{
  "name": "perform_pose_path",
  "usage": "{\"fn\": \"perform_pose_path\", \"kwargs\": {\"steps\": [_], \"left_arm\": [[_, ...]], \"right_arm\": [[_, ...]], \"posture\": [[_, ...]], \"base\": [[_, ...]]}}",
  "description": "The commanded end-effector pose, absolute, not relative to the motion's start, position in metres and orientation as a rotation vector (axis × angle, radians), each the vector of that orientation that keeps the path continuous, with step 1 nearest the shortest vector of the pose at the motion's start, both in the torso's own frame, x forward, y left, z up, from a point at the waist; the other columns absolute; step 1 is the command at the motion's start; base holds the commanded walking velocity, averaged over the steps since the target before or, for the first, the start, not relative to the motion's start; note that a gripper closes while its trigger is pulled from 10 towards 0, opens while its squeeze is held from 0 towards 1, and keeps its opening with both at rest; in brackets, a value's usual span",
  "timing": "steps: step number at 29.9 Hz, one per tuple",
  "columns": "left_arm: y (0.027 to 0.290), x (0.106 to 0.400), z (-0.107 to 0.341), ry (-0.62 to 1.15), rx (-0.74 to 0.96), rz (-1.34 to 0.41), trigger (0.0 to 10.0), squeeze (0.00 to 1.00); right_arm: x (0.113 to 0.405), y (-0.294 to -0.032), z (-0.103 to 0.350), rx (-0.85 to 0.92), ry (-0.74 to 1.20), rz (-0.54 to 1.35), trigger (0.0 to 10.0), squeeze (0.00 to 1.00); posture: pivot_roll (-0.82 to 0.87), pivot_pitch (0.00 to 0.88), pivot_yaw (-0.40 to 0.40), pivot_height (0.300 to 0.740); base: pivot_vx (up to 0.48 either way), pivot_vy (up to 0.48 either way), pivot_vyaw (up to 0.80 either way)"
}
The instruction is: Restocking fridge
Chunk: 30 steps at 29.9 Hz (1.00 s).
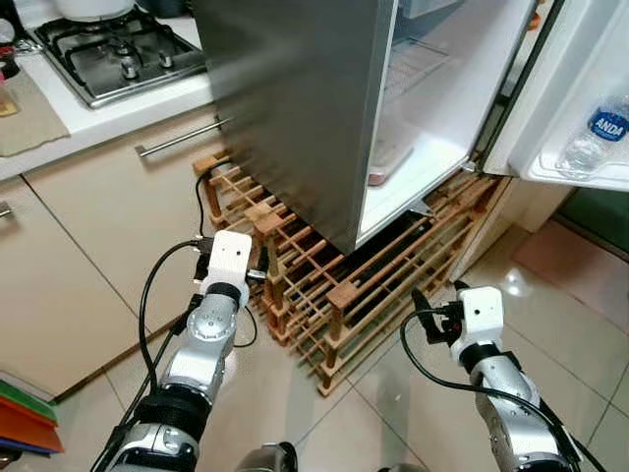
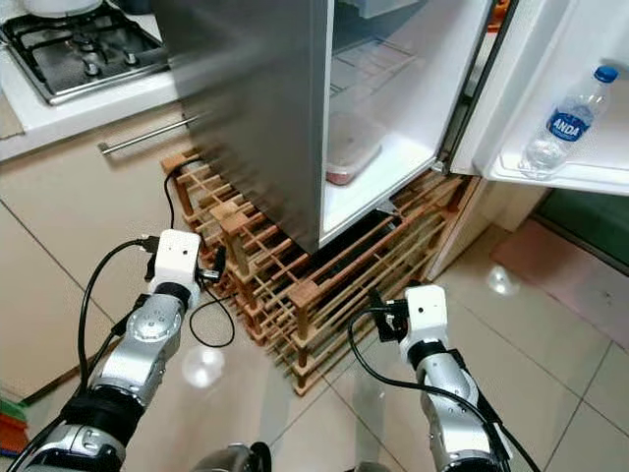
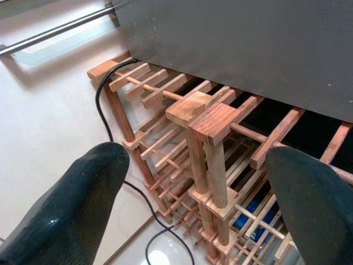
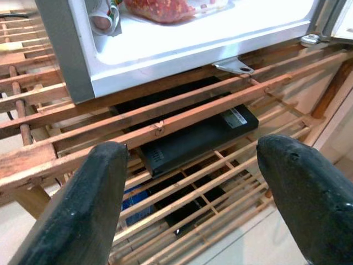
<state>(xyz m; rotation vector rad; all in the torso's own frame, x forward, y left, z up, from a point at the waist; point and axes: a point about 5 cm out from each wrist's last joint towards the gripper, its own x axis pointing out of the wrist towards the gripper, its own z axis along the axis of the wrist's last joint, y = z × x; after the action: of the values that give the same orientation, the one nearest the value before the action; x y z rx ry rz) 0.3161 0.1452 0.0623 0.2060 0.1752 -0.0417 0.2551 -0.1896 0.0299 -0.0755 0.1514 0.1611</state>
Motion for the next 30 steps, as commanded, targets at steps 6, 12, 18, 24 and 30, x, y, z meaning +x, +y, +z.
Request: {"fn": "perform_pose_path", "kwargs": {"steps": [6, 12, 18, 24, 30], "left_arm": [[0.145, 0.316, 0.066, 0.155, 0.177, -0.048, 10.0, 0.00], [0.142, 0.315, 0.066, 0.150, 0.181, -0.046, 10.0, 0.00], [0.135, 0.314, 0.067, 0.140, 0.186, -0.078, 10.0, 0.00], [0.130, 0.314, 0.069, 0.121, 0.252, -0.093, 10.0, 0.00], [0.123, 0.313, 0.073, 0.094, 0.269, -0.128, 10.0, 0.00]], "right_arm": [[0.259, -0.187, 0.028, -0.042, 0.163, 0.168, 10.0, 0.51], [0.260, -0.189, 0.023, -0.038, 0.185, 0.171, 10.0, 0.53], [0.263, -0.190, 0.021, -0.036, 0.198, 0.176, 10.0, 0.57], [0.263, -0.189, 0.019, -0.035, 0.202, 0.186, 10.0, 0.58], [0.266, -0.184, 0.020, -0.032, 0.196, 0.196, 10.0, 0.60]], "posture": [[-0.12, 0.030, 0.033, 0.740], [-0.12, 0.028, 0.033, 0.740], [-0.12, 0.033, 0.032, 0.740], [-0.12, 0.036, 0.032, 0.740], [-0.11, 0.034, 0.029, 0.740]], "base": [[0.000, 0.461, 0.48], [0.000, 0.471, 0.48], [0.000, 0.259, 0.48], [0.000, 0.000, 0.48], [0.000, 0.000, 0.48]]}}
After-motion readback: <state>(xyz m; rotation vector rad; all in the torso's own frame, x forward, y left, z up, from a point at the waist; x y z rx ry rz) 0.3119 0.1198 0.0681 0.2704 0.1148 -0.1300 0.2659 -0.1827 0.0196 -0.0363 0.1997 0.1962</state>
